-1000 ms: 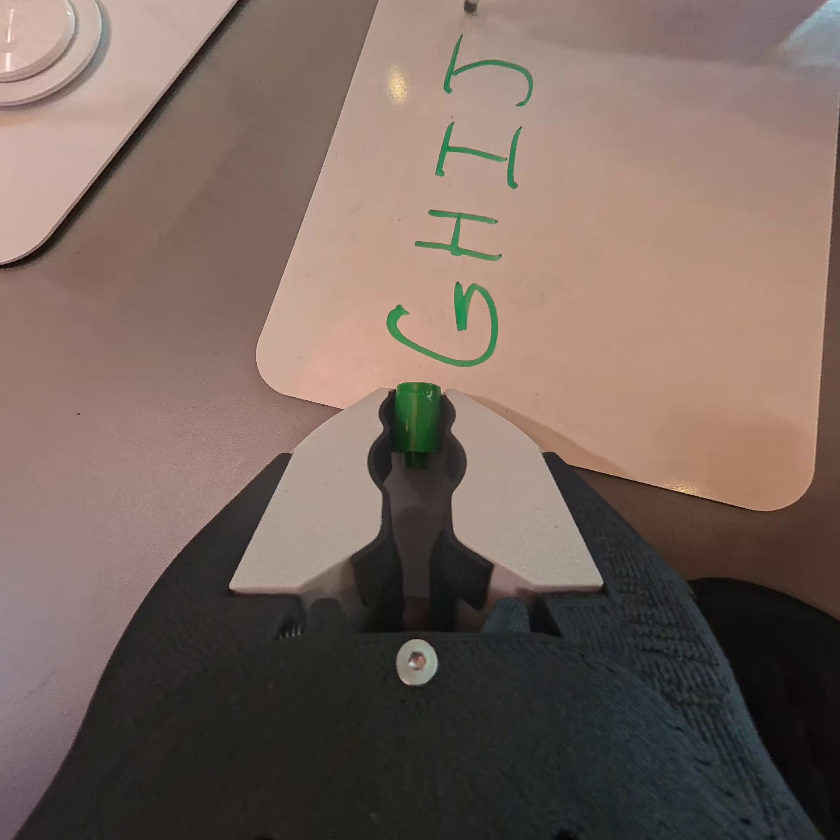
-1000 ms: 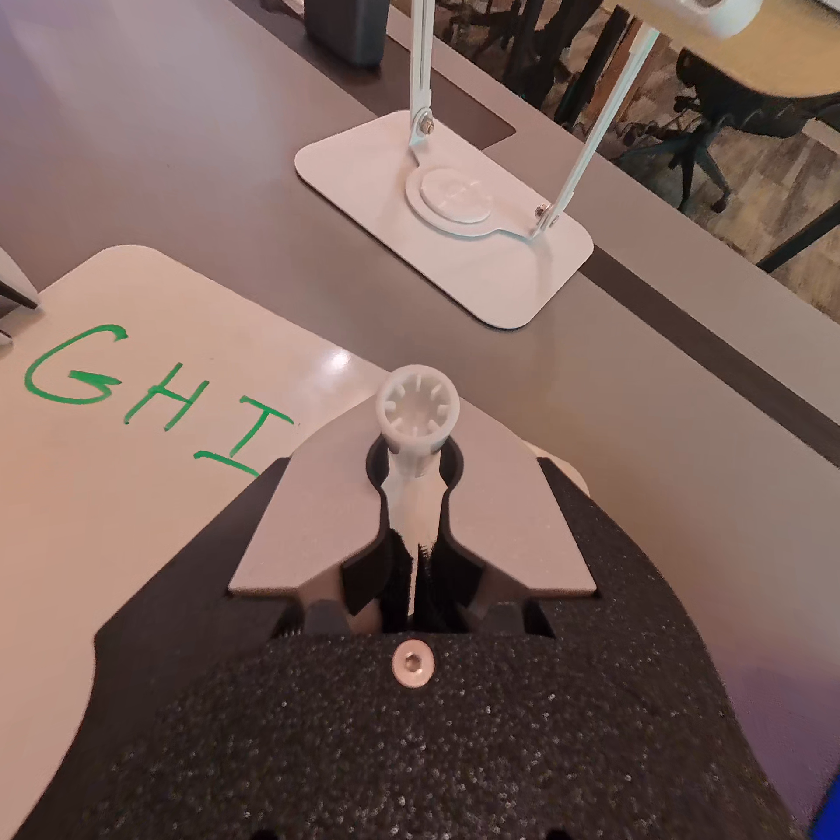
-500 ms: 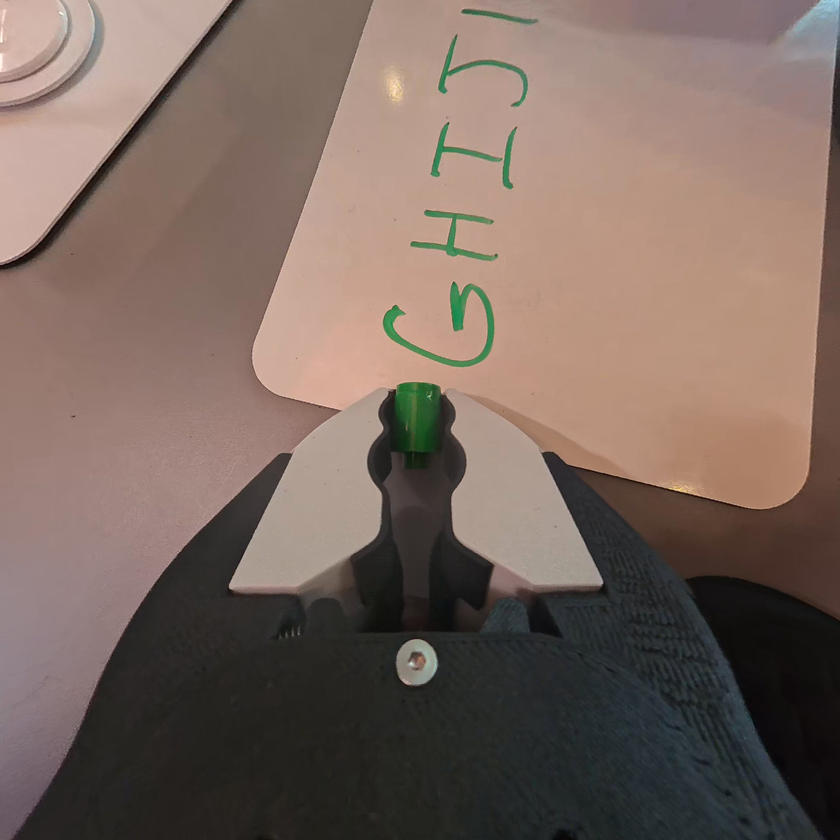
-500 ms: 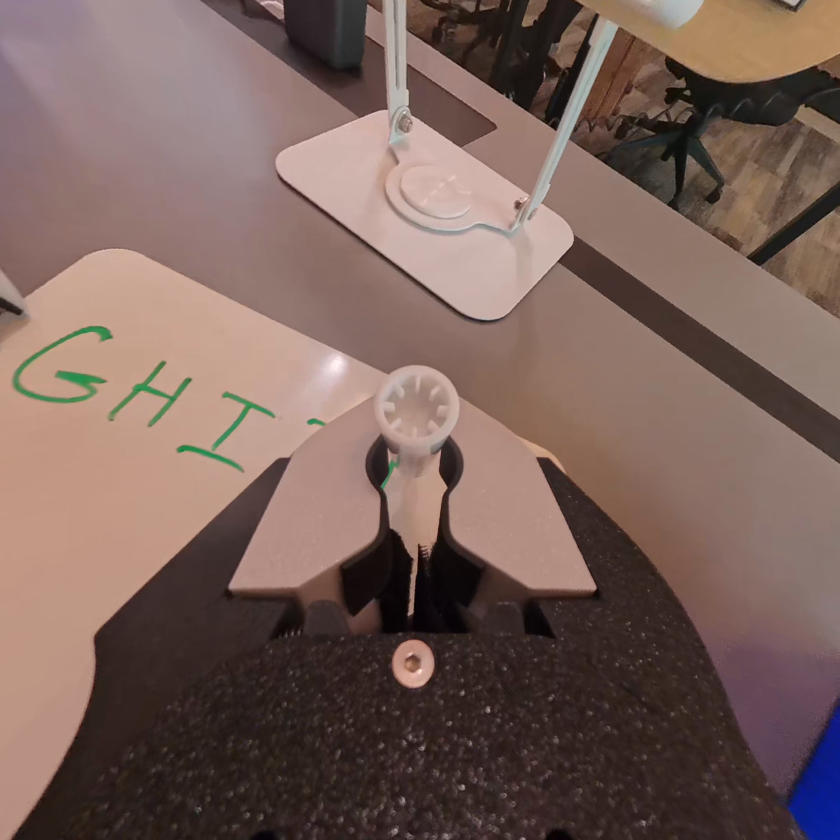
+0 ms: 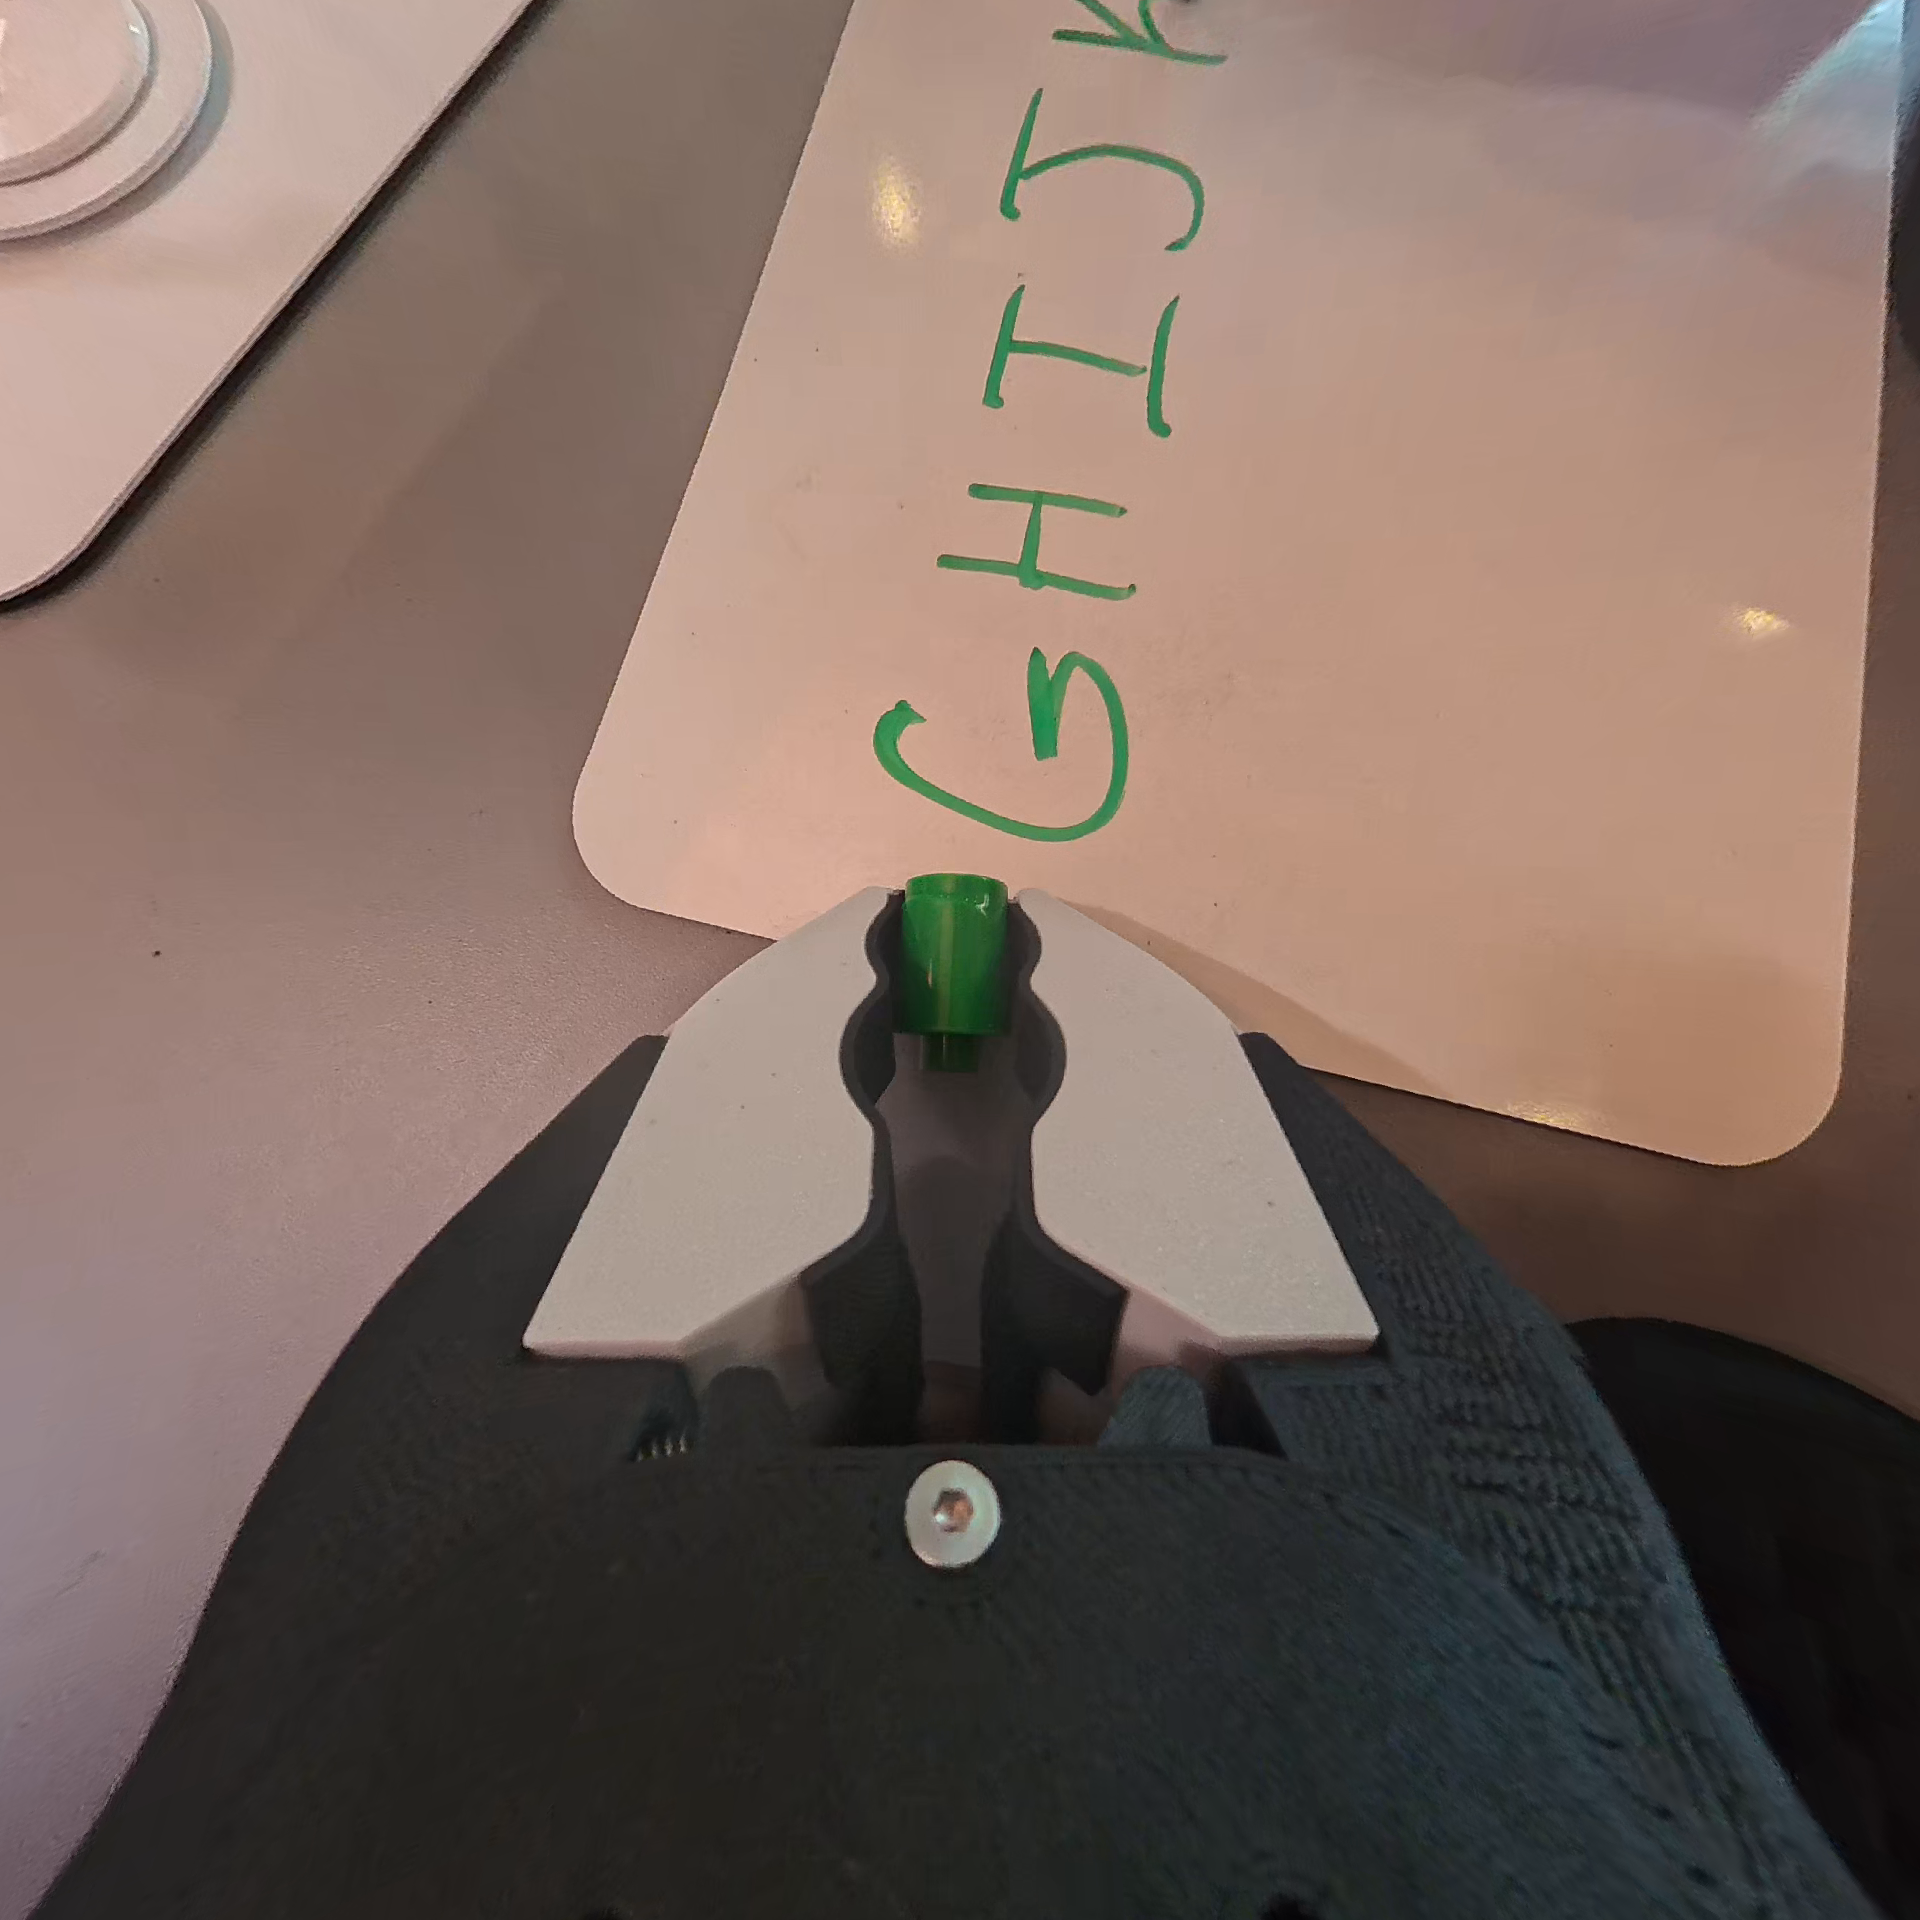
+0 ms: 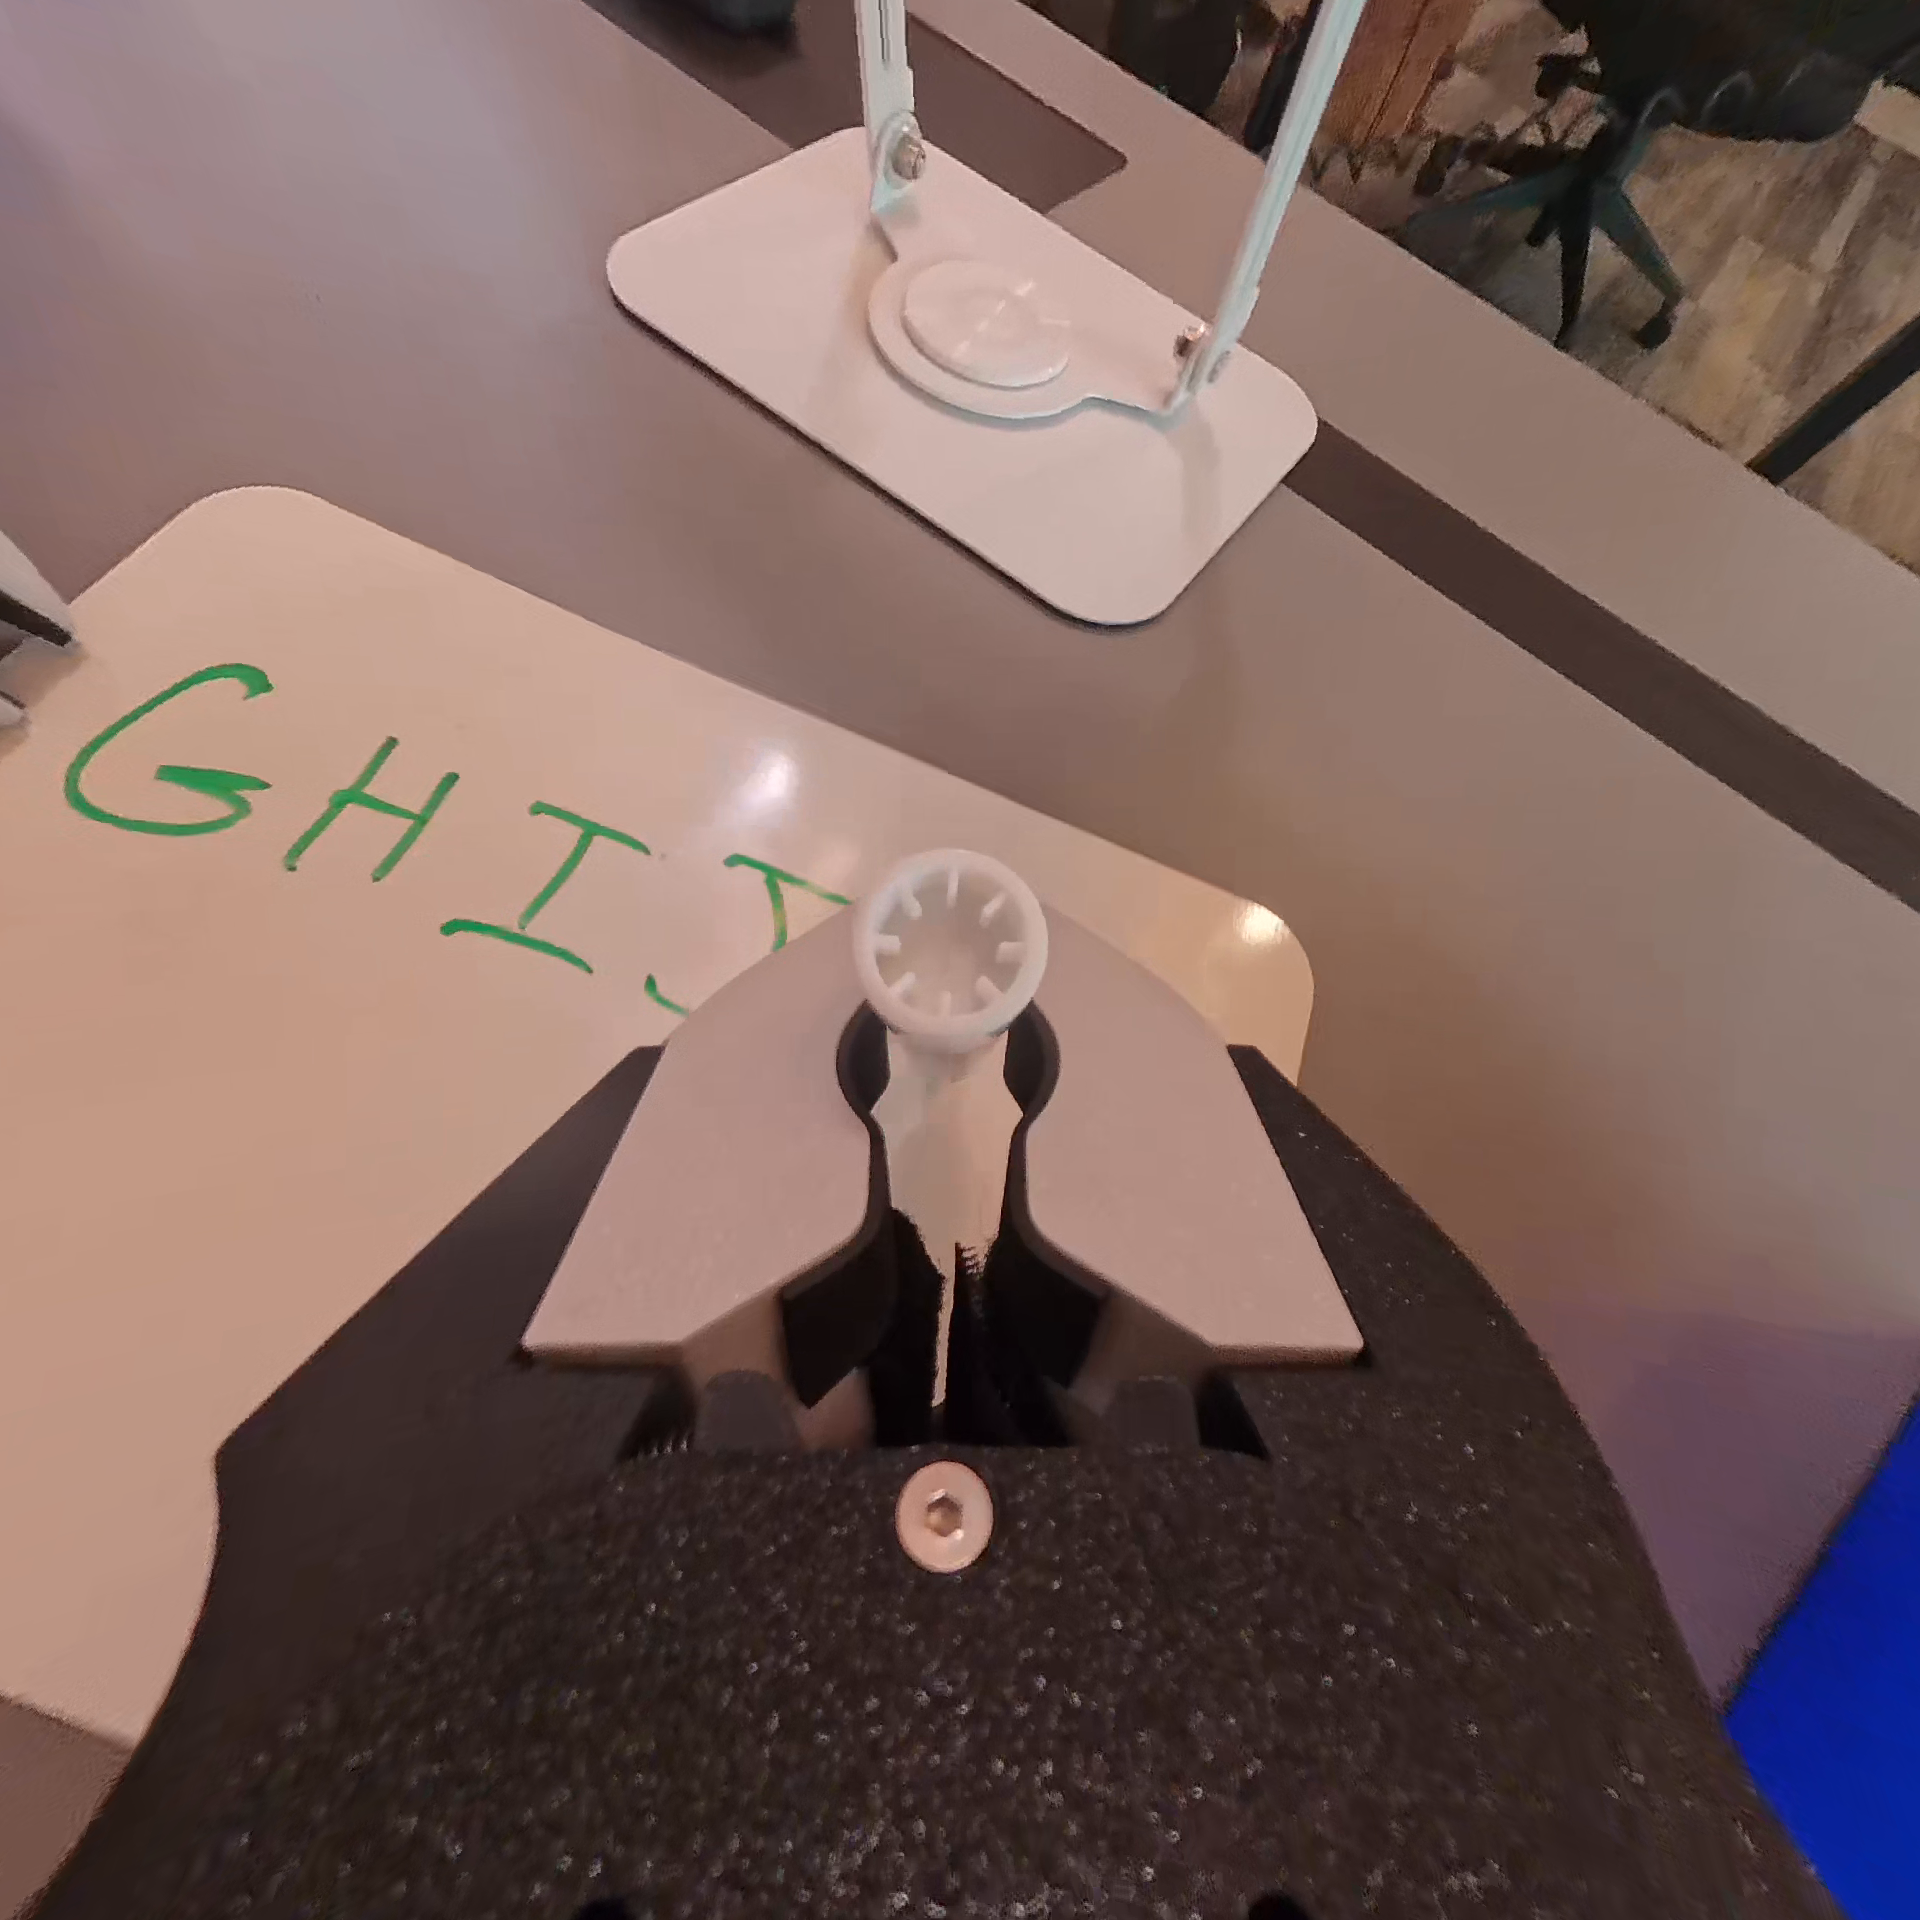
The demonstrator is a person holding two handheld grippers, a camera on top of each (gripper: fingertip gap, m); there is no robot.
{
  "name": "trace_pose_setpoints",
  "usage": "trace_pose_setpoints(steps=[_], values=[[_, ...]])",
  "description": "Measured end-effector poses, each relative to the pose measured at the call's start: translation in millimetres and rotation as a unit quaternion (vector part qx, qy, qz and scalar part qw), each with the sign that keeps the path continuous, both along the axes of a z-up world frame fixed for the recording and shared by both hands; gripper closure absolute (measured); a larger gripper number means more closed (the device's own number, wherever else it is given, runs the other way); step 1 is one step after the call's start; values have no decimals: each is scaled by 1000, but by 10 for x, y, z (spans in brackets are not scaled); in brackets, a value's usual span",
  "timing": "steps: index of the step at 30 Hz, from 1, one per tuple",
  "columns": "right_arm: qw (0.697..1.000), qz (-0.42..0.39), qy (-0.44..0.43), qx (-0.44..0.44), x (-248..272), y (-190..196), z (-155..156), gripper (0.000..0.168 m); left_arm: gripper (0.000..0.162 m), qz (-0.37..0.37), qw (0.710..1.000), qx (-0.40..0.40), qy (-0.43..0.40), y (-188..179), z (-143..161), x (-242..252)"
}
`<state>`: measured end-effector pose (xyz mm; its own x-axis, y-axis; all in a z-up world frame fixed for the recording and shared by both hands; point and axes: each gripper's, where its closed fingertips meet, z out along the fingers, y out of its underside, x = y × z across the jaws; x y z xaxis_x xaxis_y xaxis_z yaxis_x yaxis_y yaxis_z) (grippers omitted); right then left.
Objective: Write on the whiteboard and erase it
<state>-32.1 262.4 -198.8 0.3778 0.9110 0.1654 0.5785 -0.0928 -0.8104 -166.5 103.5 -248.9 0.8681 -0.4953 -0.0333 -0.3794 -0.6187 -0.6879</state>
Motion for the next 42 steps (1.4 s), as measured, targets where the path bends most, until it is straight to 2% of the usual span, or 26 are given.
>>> trace_pose_setpoints(steps=[3,7,12,19,24,26,28,30,33,35,37,39,42], values=[[1000,-11,-16,-6,128,-7,5,151,144,0,1000,-1,-2,0,0,0],[1000,-10,24,15,24,151,109,150,143,-3,1000,2,4,-3,1,12],[1000,-9,14,16,-60,302,23,150,143,-3,1000,1,0,-4,0,12],[1000,-21,-7,-6,141,110,-3,151,144,-4,1000,2,1,-6,1,14],[996,-87,-30,19,372,373,-4,150,143,-5,1000,2,2,-5,1,17],[995,-88,17,35,338,374,147,150,143,-7,1000,5,0,0,2,21],[992,-63,98,36,212,219,409,150,143,-22,1000,8,-9,-6,17,74],[976,7,217,-12,-13,-135,739,150,144,-55,997,38,-44,-9,130,217],[911,144,355,-152,-310,-870,1104,150,144,-100,982,107,-117,-30,435,436],[882,198,375,-205,-437,-1245,1143,150,144,-117,970,149,-152,-47,619,513],[864,218,388,-234,-512,-1439,1147,150,144,-126,961,180,-165,-62,737,544],[848,219,409,-255,-554,-1495,1161,150,144,-133,957,199,-163,-75,798,561],[847,216,412,-258,-610,-1525,1118,150,144,-145,950,214,-177,-110,876,614]])
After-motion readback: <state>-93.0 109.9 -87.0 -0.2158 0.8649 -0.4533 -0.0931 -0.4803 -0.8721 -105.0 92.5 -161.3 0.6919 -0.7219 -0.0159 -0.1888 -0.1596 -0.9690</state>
